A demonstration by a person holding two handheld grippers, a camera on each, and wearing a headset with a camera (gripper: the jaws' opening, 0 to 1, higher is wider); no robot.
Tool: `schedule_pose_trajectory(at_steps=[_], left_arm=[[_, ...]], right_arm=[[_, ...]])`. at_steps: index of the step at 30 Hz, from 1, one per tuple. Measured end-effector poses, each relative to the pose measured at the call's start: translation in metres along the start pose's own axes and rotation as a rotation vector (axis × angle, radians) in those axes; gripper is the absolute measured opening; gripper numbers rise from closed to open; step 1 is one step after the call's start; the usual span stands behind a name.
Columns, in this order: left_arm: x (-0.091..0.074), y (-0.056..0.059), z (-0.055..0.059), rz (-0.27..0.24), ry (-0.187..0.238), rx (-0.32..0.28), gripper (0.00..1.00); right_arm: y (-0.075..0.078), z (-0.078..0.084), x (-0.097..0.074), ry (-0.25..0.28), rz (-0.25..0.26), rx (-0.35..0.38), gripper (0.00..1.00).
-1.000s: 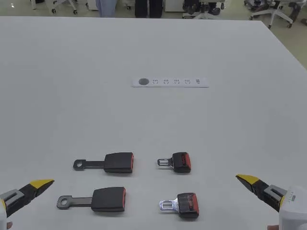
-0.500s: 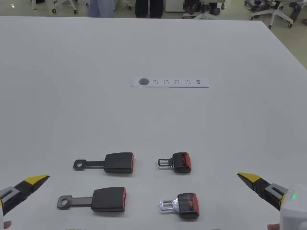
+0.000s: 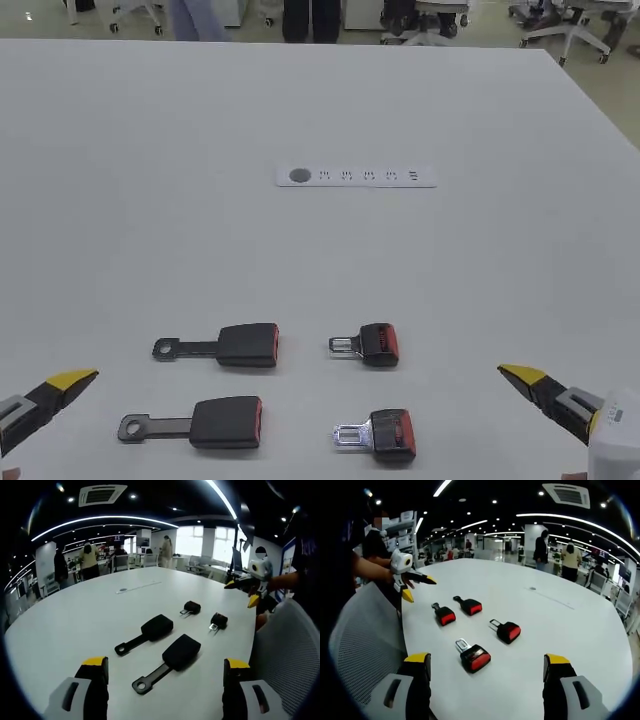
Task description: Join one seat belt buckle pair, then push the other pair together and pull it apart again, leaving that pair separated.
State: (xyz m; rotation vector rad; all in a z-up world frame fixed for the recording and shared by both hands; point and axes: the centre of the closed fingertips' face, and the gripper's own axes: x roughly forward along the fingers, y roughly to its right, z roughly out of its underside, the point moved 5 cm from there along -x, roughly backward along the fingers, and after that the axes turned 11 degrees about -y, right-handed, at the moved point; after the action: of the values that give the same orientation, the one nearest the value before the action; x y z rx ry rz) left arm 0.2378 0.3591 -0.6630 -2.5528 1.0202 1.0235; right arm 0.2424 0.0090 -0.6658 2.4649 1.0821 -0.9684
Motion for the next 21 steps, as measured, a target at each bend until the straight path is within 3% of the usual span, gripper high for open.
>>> schedule_pose_trajectory(at_steps=[21], left_arm=[[-0.0002,-0.001,0.0016,0.001,0.002,0.0,0.99]], right_arm=[[0.0,-0.0008,0.0008,-0.009,0.0,-0.013,0.96]])
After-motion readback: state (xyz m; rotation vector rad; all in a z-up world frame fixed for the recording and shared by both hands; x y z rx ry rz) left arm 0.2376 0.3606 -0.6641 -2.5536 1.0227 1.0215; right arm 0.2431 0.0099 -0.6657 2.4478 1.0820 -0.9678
